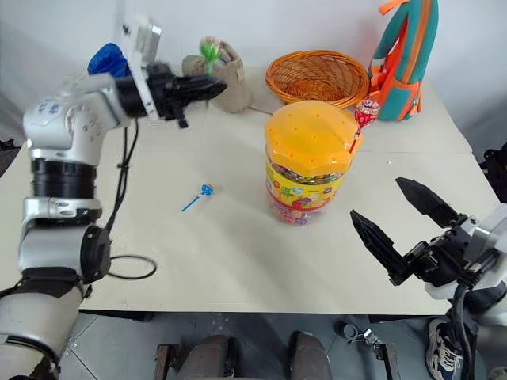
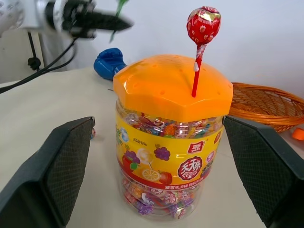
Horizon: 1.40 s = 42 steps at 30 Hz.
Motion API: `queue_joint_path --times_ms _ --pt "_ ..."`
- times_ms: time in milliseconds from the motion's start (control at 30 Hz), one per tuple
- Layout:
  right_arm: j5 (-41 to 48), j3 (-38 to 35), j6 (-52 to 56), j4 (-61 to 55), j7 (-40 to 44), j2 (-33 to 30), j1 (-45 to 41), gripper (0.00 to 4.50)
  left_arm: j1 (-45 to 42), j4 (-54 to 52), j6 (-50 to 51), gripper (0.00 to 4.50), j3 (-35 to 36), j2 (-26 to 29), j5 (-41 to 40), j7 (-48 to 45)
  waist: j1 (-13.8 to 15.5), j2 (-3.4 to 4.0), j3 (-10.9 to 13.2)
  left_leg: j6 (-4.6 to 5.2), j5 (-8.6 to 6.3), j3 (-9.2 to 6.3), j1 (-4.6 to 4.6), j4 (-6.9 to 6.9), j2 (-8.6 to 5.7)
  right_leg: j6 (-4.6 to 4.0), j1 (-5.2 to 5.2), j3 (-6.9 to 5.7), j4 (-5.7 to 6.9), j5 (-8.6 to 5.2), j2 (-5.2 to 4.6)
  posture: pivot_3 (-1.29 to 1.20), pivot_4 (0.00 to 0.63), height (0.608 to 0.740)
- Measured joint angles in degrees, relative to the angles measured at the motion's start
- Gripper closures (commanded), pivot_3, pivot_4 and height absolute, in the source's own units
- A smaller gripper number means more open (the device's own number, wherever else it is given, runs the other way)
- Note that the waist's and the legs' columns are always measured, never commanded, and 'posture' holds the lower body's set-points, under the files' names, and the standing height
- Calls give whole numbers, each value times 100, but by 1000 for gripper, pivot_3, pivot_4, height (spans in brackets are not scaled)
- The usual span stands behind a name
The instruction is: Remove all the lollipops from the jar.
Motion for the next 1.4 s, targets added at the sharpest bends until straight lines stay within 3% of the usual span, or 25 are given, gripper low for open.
queue_joint_path --times_ms 133,367,600,767,1100,1133,1267,1400 --pt "38 28 0 23 45 -84 4 0 739 -528 918 4486 -65 480 92 374 12 0 0 0 0 -3 -1 1 0 0 0 2 2 0 0 0 150 740" --pt "264 23 53 90 212 -327 13 0 1386 -1140 2464 4486 -376 553 146 1132 28 -1 0 0 0 0 1 3 -1 0 1 9 4 0 -1 0 150 740" --pt "331 20 61 197 252 -397 104 0 1940 -1425 3208 4486 -645 634 153 1501 5 -1 1 -1 0 1 0 3 1 -1 -3 10 7 0 0 0 150 740" --pt "374 -16 61 260 324 -519 109 0 1962 -1625 3264 3265 -796 939 129 1456 8 -1 0 -2 -1 3 2 3 0 -1 -2 13 8 0 0 0 150 740" --pt "396 -327 61 351 488 -530 266 0 1851 -1627 2806 197 -1137 1526 28 783 12 -1 1 -3 -1 5 1 3 0 -1 -4 13 9 0 0 0 150 740" --pt "397 -376 61 357 503 -556 283 0 1783 -1579 2647 17 -1165 1614 44 677 11 -1 1 -3 -1 6 1 3 0 -1 -4 13 9 0 0 0 150 740" --pt "399 -578 61 389 535 -638 346 0 1350 -1338 1922 17 -1174 1836 117 255 20 -1 0 -3 -1 7 2 3 -1 -1 -4 14 9 0 0 0 150 740" --pt "419 -669 70 395 521 -702 344 0 996 -828 988 17 -1026 1680 109 -91 16 -1 0 -3 -1 10 1 4 -1 -1 -4 13 9 0 0 0 150 740"
